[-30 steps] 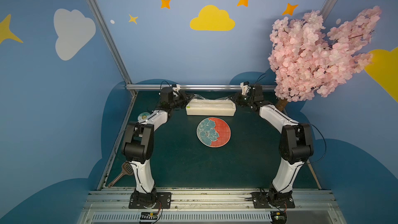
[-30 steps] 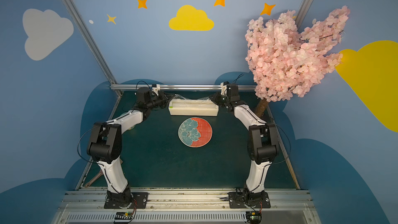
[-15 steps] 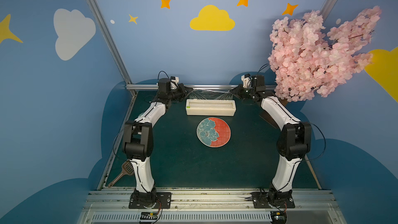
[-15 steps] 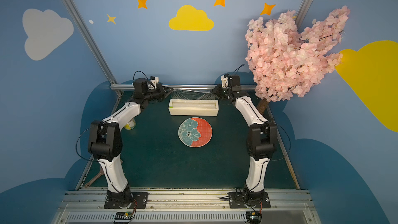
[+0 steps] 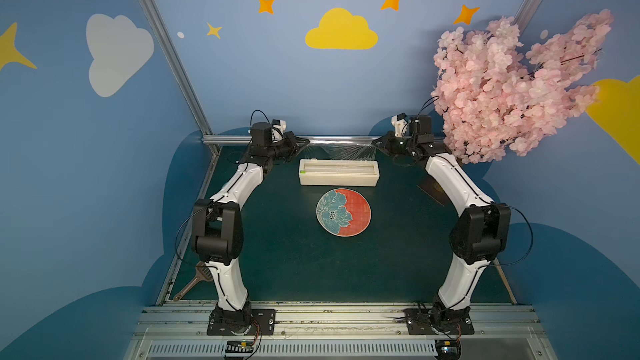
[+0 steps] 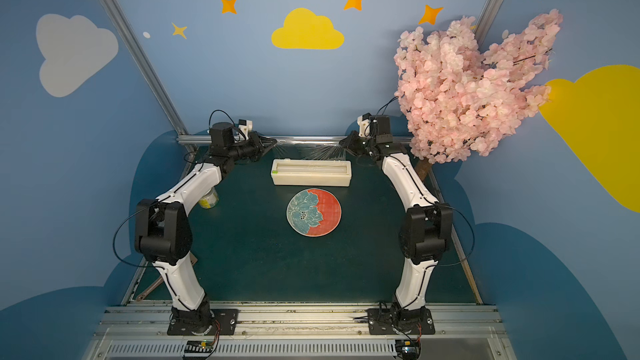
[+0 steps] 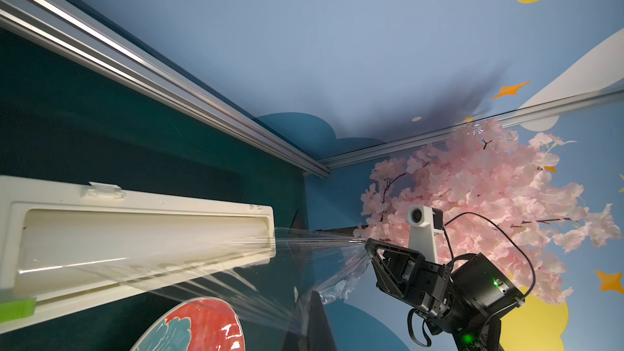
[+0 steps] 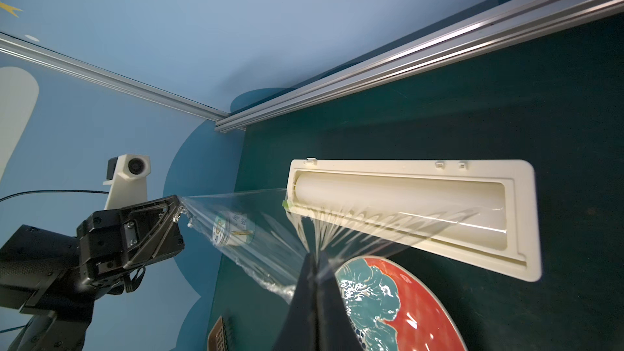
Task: Wrap the plate with plastic wrap
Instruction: Pull the plastic wrap from the plastic wrap cutting box, then cover the plate with plastic wrap.
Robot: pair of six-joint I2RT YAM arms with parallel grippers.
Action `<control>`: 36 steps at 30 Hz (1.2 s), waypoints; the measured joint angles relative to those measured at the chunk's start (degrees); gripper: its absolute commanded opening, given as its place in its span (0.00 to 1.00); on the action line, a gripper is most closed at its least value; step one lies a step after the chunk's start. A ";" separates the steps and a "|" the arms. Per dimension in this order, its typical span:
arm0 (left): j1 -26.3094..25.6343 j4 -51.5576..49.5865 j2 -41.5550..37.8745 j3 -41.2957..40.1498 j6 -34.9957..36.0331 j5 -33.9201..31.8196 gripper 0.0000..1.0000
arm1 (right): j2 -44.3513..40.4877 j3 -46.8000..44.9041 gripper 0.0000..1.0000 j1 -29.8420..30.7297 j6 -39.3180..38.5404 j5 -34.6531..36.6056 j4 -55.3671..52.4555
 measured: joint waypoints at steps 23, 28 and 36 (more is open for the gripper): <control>-6.34 1.36 -19.82 -23.47 3.87 -2.82 0.03 | -21.22 -25.64 0.00 1.49 -0.24 1.49 2.03; -11.26 3.02 -25.64 -37.09 4.76 -4.90 0.03 | -28.74 -37.48 0.00 2.27 -1.90 2.56 1.70; -15.06 3.91 -30.69 -49.27 6.29 -6.78 0.03 | -35.78 -49.57 0.00 3.30 -5.16 3.89 1.14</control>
